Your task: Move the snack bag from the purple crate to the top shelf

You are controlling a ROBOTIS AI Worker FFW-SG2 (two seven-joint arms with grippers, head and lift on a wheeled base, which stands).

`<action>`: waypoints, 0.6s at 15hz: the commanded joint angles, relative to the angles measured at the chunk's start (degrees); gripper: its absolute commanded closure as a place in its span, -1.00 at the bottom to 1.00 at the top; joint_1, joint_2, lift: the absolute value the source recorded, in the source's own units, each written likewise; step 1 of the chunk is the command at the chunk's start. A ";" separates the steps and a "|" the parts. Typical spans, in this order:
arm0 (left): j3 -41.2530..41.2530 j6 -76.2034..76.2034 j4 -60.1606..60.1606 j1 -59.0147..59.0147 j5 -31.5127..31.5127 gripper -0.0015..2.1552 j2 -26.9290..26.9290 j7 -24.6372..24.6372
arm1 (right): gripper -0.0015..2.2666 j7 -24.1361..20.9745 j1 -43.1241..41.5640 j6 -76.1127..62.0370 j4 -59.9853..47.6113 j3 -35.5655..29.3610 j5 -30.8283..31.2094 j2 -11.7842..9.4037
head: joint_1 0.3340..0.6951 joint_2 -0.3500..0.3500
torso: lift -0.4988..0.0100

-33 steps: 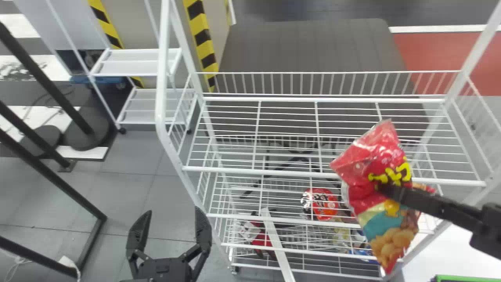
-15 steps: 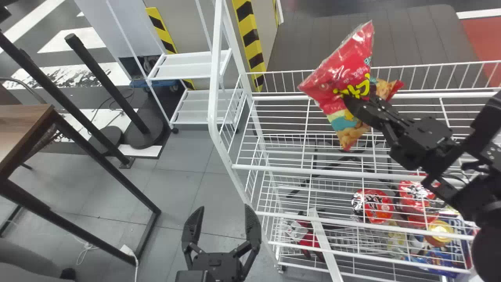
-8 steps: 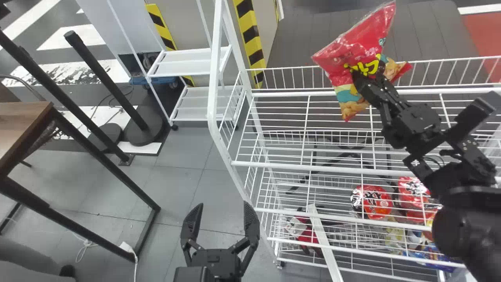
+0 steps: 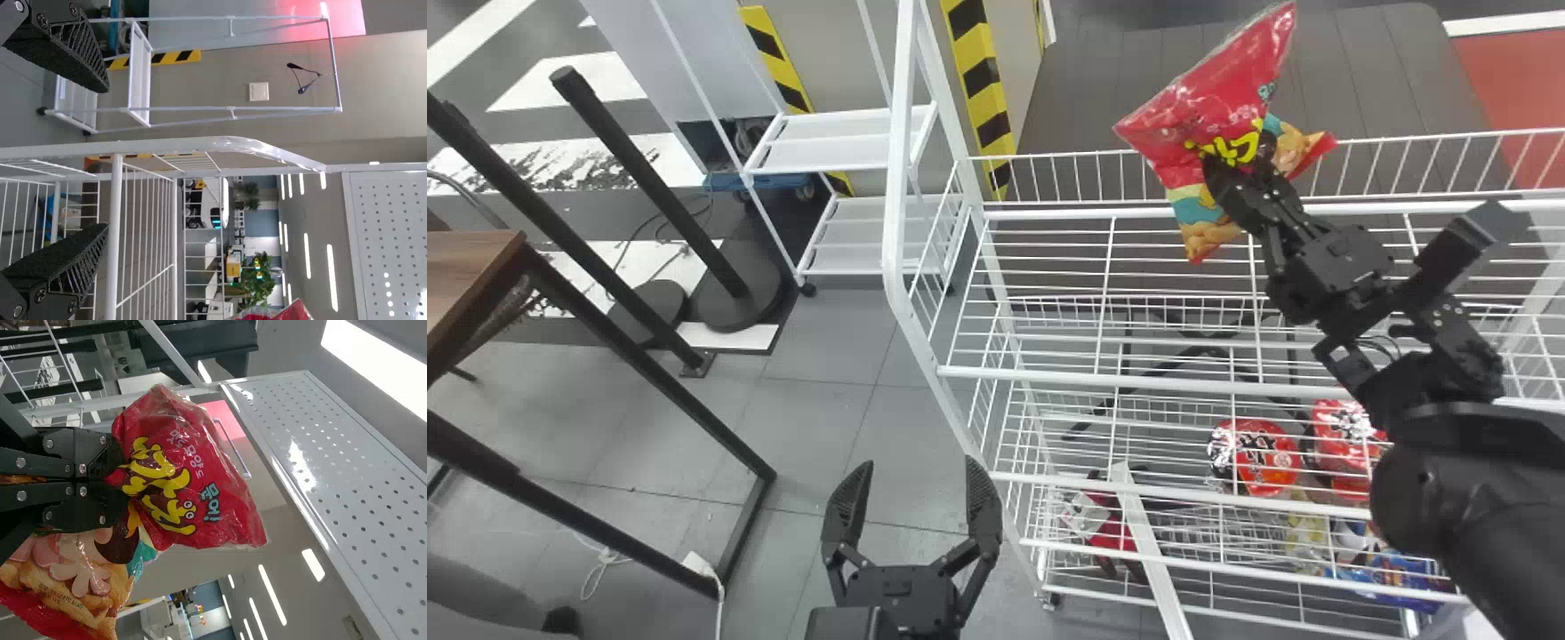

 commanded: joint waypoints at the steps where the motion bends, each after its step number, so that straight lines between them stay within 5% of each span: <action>1: -0.03 -0.04 0.04 0.09 0.00 -0.92 0.09 0.07 | 0.78 -0.01 -1.47 1.72 2.06 1.18 -0.09 0.05 | 1.00 0.76 | 0.96; 9: -0.20 -0.56 -0.05 0.35 0.00 -0.92 0.17 0.42 | -0.16 -3.70 -2.78 12.27 2.50 2.77 1.93 0.05 | 1.00 0.84 | 0.96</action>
